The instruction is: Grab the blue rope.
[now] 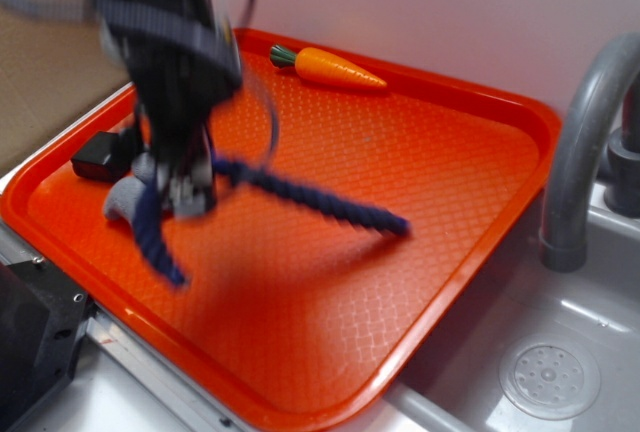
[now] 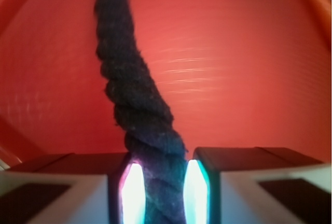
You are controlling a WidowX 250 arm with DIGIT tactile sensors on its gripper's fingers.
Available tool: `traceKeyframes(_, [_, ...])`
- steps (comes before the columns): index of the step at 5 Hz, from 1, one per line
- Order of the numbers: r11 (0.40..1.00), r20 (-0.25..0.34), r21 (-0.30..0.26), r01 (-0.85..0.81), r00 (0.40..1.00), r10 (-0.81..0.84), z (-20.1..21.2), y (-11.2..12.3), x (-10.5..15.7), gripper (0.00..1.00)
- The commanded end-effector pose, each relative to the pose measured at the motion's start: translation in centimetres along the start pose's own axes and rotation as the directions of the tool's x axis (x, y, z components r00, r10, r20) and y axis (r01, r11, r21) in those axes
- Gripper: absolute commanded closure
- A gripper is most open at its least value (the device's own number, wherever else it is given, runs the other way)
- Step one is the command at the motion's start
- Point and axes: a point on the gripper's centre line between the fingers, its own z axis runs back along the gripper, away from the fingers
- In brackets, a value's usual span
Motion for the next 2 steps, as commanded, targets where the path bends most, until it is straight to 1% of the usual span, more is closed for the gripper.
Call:
traceKeyframes(1, [0.892,0.017,0.079,-0.445,0.895,0.445,8.7,4.0,0.8,1.0])
traceKeyframes(2, [0.824,0.052,0.073,-0.563,0.827,0.56,11.4,5.2,0.9,1.0])
